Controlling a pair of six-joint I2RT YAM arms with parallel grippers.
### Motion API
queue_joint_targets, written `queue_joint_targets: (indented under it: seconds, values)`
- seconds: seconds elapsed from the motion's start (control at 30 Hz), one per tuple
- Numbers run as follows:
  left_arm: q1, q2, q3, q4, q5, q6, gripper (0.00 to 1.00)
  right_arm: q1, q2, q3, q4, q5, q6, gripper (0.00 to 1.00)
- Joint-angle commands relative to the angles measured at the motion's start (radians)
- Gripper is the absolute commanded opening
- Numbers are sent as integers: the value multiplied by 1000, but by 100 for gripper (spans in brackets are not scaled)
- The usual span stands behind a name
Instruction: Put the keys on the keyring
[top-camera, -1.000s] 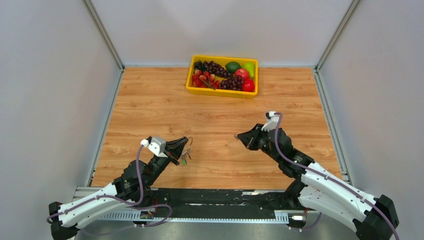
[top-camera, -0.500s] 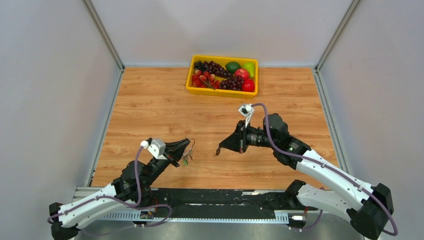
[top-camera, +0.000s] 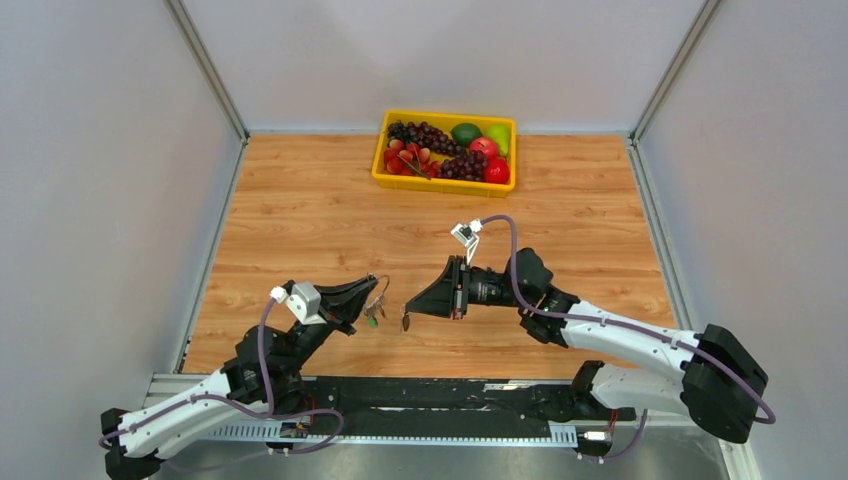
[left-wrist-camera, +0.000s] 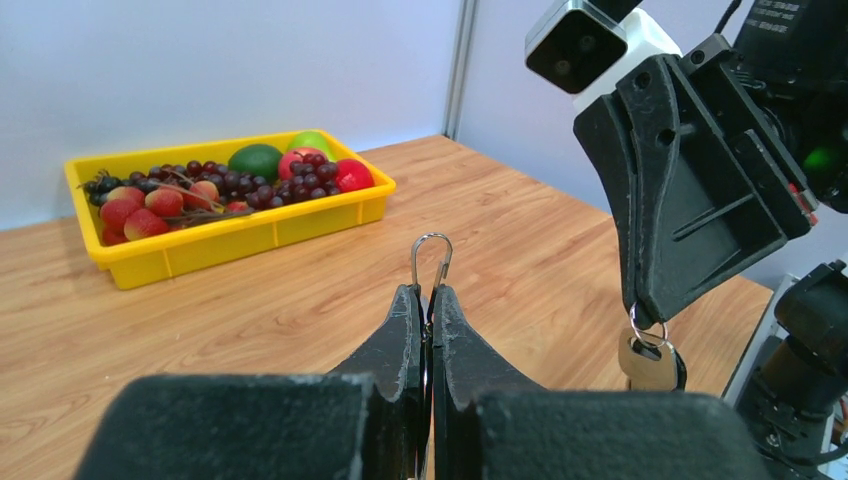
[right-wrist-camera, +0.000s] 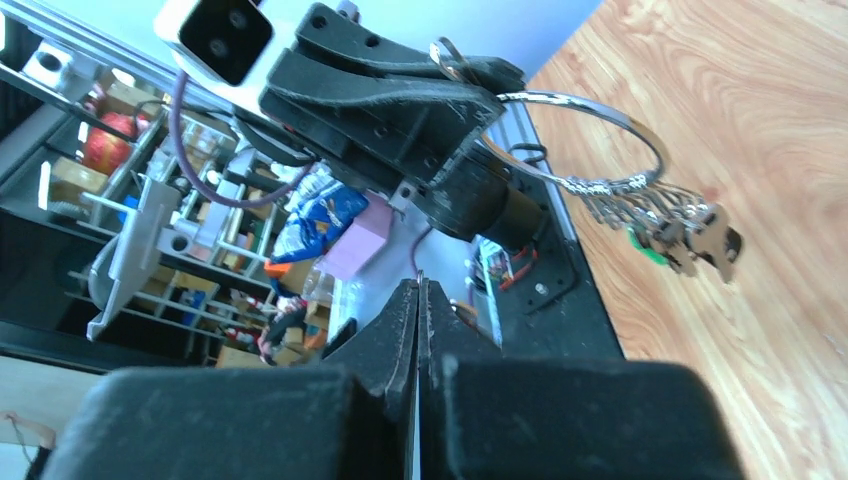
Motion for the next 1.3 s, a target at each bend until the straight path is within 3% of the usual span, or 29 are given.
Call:
queue_joint_targets:
  seconds: [0.0,0.17,0.33,0.77,1.27]
  values:
    - [2,-27,-22,91,13,42,0,65,34,-22,311,163,136,0]
    - [2,-50,-46,124,16,69,0,103,104,-47,458,276,217,0]
    - [3,-62,-71,171,29,96,0,117,167,-21,491,324,257,0]
    - [2,-78,-115,240,63,141,0,124,321,10,660,328,359,0]
    - [2,-82,-123,255,96,145,0,130,325,22,669,347,348,0]
